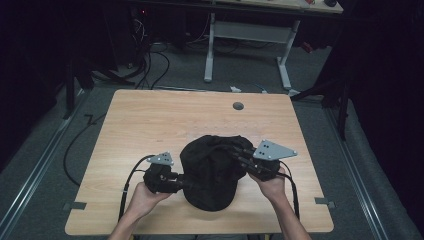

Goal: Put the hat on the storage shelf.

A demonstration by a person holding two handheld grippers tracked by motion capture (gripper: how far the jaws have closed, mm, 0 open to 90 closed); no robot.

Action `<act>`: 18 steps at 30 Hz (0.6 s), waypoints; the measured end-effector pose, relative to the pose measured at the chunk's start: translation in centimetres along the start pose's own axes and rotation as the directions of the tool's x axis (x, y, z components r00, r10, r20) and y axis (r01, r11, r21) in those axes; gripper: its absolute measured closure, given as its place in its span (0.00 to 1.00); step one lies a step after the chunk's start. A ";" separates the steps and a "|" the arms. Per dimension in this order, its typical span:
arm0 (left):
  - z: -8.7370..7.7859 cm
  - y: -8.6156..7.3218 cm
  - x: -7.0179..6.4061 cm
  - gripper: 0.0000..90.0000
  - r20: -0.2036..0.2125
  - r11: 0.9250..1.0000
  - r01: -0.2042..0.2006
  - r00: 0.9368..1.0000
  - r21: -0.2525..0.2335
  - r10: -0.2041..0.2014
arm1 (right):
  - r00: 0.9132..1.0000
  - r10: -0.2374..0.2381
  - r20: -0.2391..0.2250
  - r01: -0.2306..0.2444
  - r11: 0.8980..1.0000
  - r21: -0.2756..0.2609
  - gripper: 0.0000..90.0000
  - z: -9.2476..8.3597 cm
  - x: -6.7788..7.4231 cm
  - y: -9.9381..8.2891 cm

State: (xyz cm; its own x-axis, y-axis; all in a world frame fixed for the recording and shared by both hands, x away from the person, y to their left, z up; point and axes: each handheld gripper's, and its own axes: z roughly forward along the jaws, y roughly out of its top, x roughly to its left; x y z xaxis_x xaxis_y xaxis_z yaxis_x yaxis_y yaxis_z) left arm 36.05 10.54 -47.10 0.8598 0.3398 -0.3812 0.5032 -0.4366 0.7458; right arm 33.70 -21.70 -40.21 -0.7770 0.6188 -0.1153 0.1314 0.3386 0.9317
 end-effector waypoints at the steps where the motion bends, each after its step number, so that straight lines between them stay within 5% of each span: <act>1: -0.1 0.0 0.0 0.77 0.004 1.000 -0.001 1.000 0.000 0.001 | 1.000 -0.002 0.003 0.002 1.000 0.003 0.93 0.0 0.0 0.0; 11: -1.0 0.1 -0.7 0.95 0.114 0.999 -0.005 0.993 -0.045 0.010 | 1.000 0.005 0.015 -0.004 1.000 -0.012 0.88 -0.2 -0.3 -0.1; 18: -1.7 0.5 -1.5 0.96 0.096 0.997 -0.030 0.995 -0.076 0.038 | 0.997 0.067 0.032 -0.066 0.997 -0.029 0.72 -0.4 -0.7 -0.3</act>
State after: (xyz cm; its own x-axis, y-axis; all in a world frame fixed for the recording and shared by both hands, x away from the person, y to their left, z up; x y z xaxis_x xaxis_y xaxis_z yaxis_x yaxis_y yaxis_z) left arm 34.88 11.26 -45.22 0.8825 0.2414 -0.4036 0.4688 -0.3817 0.7966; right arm 33.99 -22.49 -40.24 -0.7463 0.6626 -0.0632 0.1646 0.2757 0.9470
